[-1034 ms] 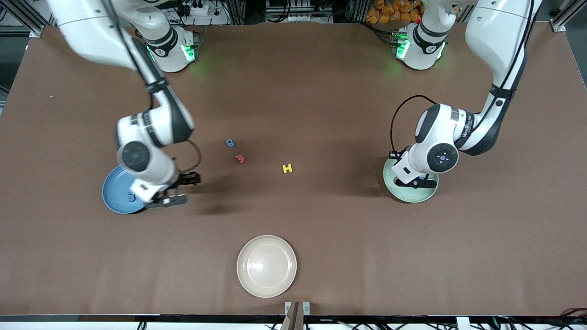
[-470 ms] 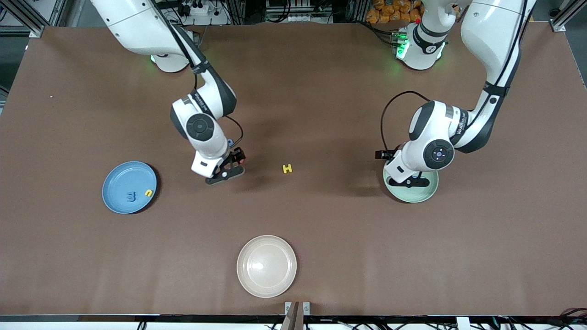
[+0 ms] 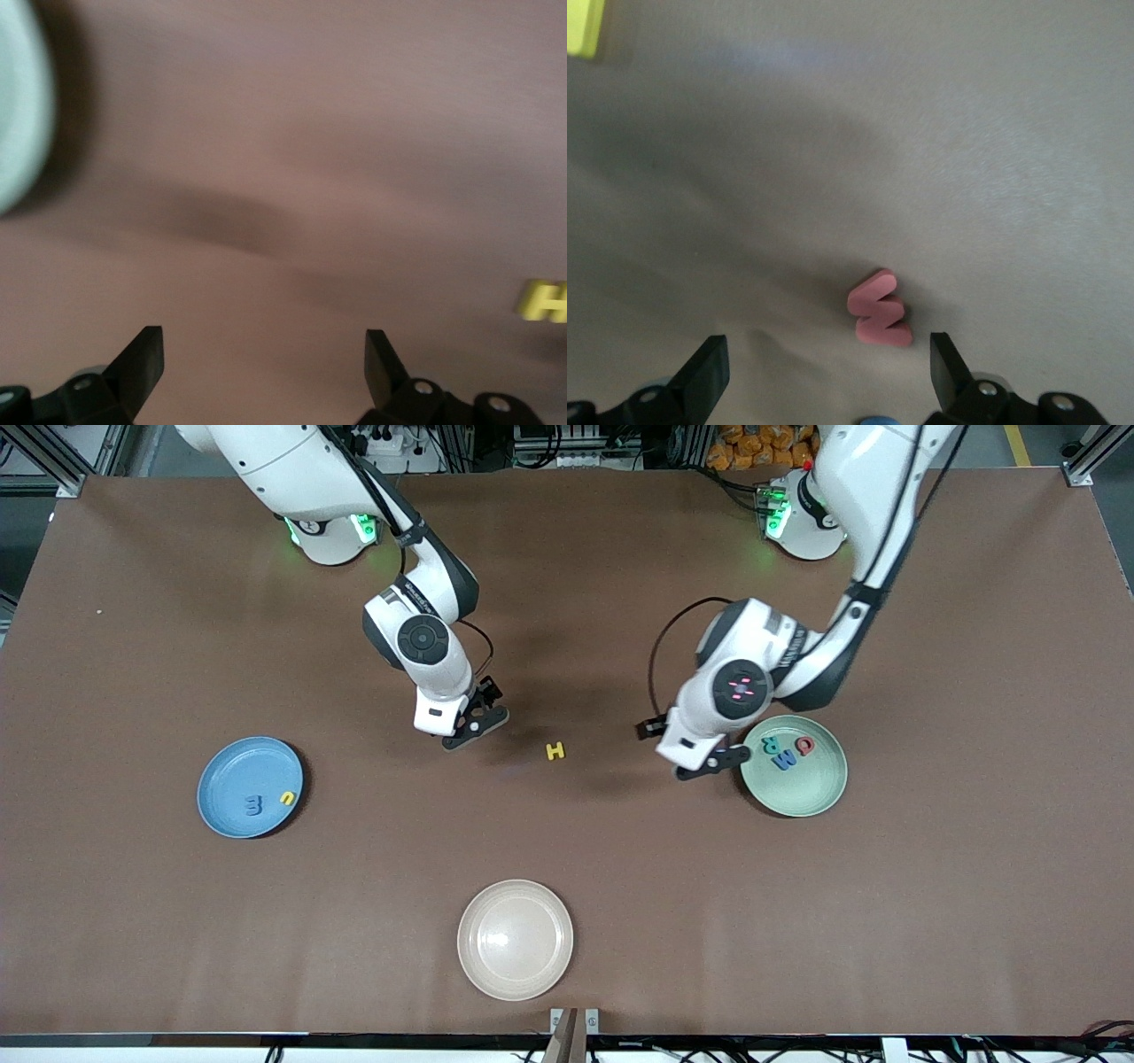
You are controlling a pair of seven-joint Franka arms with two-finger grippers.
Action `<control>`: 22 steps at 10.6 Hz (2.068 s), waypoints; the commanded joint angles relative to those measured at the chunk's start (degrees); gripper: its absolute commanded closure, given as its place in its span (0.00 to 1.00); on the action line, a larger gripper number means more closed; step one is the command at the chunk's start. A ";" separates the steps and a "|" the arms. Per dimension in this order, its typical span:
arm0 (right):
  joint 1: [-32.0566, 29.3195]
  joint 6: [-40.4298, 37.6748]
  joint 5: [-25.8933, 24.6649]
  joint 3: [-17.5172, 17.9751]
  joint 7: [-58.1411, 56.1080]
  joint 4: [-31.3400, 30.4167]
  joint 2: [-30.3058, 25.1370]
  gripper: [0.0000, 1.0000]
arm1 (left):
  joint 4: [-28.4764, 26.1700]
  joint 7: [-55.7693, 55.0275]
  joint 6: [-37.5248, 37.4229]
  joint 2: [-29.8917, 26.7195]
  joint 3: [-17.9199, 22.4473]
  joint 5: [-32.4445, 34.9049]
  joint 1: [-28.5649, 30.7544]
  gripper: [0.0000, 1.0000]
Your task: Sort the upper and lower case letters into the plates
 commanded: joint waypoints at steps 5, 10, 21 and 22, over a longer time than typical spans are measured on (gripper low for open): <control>-1.39 7.47 -4.75 -0.73 -4.94 -2.94 0.69 0.00 | 18.22 -9.02 6.55 14.47 1.46 -0.43 -9.00 0.00; -0.86 8.09 -7.58 -1.52 -4.41 -2.76 0.87 0.00 | 24.37 -10.25 7.72 19.74 9.80 2.47 -21.32 0.00; -6.55 7.65 -7.41 -1.43 -0.71 -0.39 -2.11 1.00 | 24.55 -11.76 11.86 23.44 12.19 3.53 -24.94 0.77; -8.75 7.65 -7.41 -1.43 -0.98 0.57 -2.73 1.00 | 24.55 -11.67 11.86 23.44 12.19 3.53 -24.85 0.84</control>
